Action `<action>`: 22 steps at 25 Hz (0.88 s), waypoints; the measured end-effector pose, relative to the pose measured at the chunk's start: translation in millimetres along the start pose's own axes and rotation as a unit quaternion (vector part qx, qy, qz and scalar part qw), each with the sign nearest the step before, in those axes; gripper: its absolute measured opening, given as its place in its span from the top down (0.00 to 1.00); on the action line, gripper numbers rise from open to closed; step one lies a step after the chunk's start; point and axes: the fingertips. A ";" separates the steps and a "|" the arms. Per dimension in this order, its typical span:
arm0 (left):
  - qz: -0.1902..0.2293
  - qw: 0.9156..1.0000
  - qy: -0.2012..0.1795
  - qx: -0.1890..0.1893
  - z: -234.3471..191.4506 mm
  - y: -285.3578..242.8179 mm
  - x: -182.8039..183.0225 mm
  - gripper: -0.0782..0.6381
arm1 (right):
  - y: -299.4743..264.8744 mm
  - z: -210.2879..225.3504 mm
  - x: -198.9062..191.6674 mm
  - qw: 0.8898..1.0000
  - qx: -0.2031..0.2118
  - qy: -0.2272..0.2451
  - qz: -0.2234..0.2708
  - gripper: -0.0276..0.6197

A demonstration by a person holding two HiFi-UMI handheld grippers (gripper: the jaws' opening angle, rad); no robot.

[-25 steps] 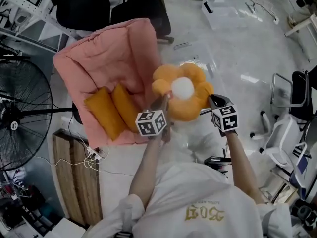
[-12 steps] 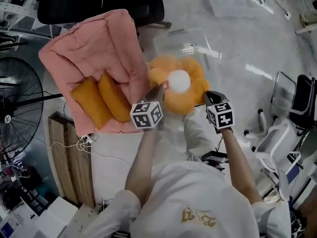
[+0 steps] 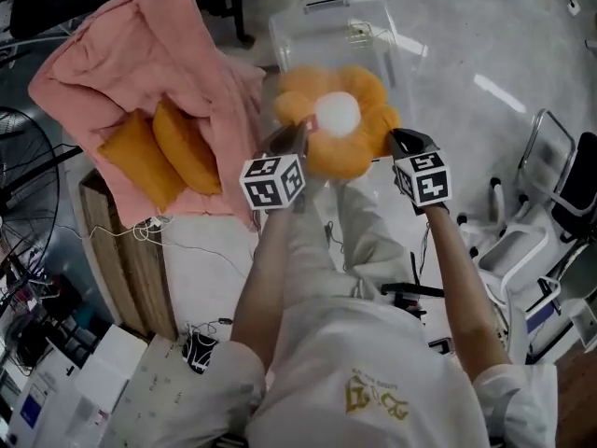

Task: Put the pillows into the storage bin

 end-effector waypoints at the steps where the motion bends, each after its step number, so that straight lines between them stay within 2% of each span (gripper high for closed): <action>1: -0.006 1.000 -0.001 0.001 -3.6 -11.6 -6.0 0.81 | -8.9 6.5 -4.5 1.000 0.000 -0.001 -0.004 0.91; 13: -0.060 0.998 0.004 0.013 -45.9 -130.9 -91.1 0.81 | -112.9 69.4 -79.0 0.999 -0.007 -0.019 -0.050 0.91; 17: -0.090 0.996 -0.001 0.010 -57.4 -160.5 -133.6 0.81 | -149.0 88.2 -120.0 0.997 -0.018 -0.046 -0.061 0.91; 22: -0.118 0.993 -0.008 0.012 -77.9 -198.5 -176.0 0.81 | -193.0 107.5 -154.6 0.996 -0.023 -0.049 -0.073 0.91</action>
Point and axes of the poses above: the fingertips, and each gripper's own axes: y backward along the fingers, z to its right, x out of its top, and after that the axes turned 7 degrees about z, right-handed
